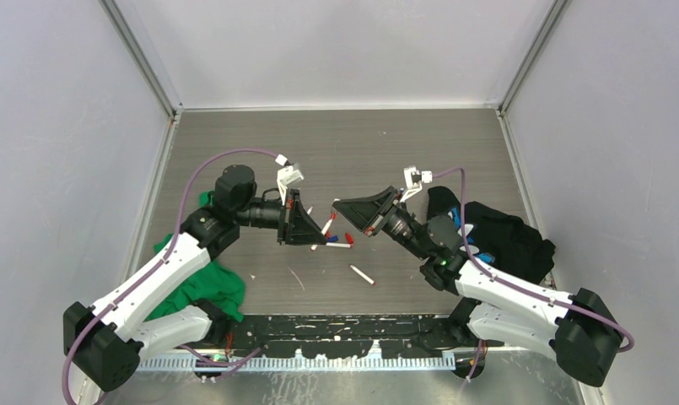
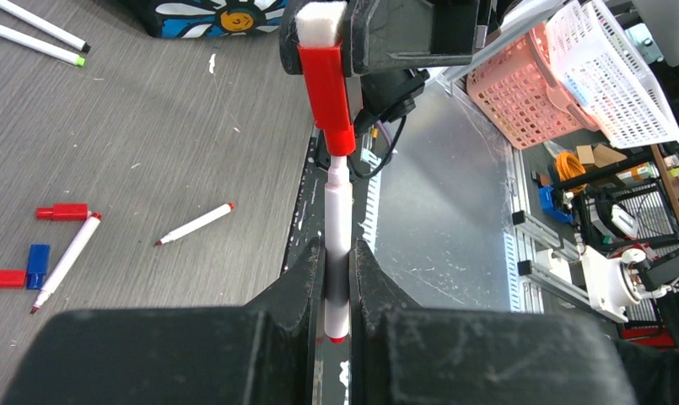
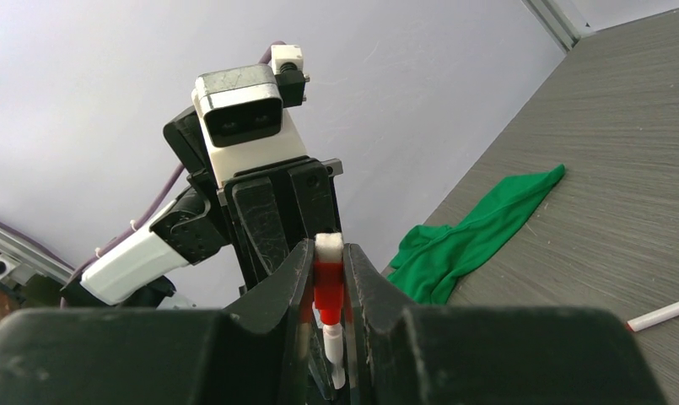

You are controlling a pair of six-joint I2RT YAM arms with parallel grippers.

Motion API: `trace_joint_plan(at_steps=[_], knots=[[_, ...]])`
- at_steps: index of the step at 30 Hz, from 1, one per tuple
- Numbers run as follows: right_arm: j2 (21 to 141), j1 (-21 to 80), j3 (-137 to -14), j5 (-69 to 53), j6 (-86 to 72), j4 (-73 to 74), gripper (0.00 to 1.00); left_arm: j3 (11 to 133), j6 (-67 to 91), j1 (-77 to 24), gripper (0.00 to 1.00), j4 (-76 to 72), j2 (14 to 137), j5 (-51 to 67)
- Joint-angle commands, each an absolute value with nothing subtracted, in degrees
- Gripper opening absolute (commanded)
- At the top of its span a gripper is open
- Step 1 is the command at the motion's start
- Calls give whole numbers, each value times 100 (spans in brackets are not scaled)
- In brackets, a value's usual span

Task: Insert the pens into the pen caps
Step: Insert the pen cap onto the pen.

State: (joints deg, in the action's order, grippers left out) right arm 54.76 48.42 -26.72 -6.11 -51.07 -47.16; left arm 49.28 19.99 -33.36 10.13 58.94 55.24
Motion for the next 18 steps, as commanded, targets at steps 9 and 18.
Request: trace_joint_plan(at_steps=[9,18], knots=[[5379,5110,-2447,-517,-5041,-5189,1,5145,1758,-3357,0,1089,5605,5083],[5558,5862,-1927,257,-4988,-5944,0,5140,1749,-3357,0,1116,5523,4830]])
